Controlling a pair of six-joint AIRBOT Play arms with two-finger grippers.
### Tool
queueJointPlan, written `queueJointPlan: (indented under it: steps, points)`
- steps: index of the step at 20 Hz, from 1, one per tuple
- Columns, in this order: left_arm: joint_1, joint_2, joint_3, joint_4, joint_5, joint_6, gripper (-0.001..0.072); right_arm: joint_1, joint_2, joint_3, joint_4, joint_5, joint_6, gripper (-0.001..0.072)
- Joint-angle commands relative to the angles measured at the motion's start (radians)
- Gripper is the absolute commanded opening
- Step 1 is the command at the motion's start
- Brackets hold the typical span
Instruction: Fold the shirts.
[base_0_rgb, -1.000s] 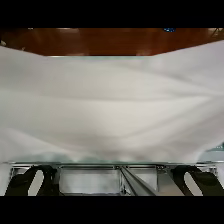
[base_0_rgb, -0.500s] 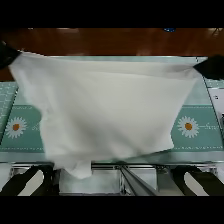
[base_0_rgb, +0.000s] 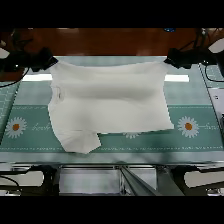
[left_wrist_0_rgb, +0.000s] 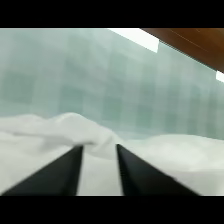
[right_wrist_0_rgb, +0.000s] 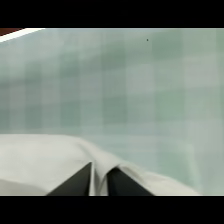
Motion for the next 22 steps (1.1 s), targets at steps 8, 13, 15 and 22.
queueJointPlan:
  steps: [8,13,15,22]
  points:
    - [0.265,0.035,-0.036,0.048,-0.662,0.032,0.051,-0.279,0.021,0.193,0.004,0.482,-0.022,0.0405]
    - [0.369,0.336,-0.51,0.153,-0.495,0.104,0.051,-0.349,0.276,-0.211,-0.029,0.348,-0.043,0.0405]
    - [0.454,0.438,-0.689,0.119,-0.448,0.158,0.0509,-0.346,0.407,-0.493,0.033,0.293,-0.146,0.0405]
    - [0.645,0.566,-0.977,0.064,-0.424,0.187,0.0509,-0.346,0.684,-1.017,0.264,0.19,-0.284,0.0405]
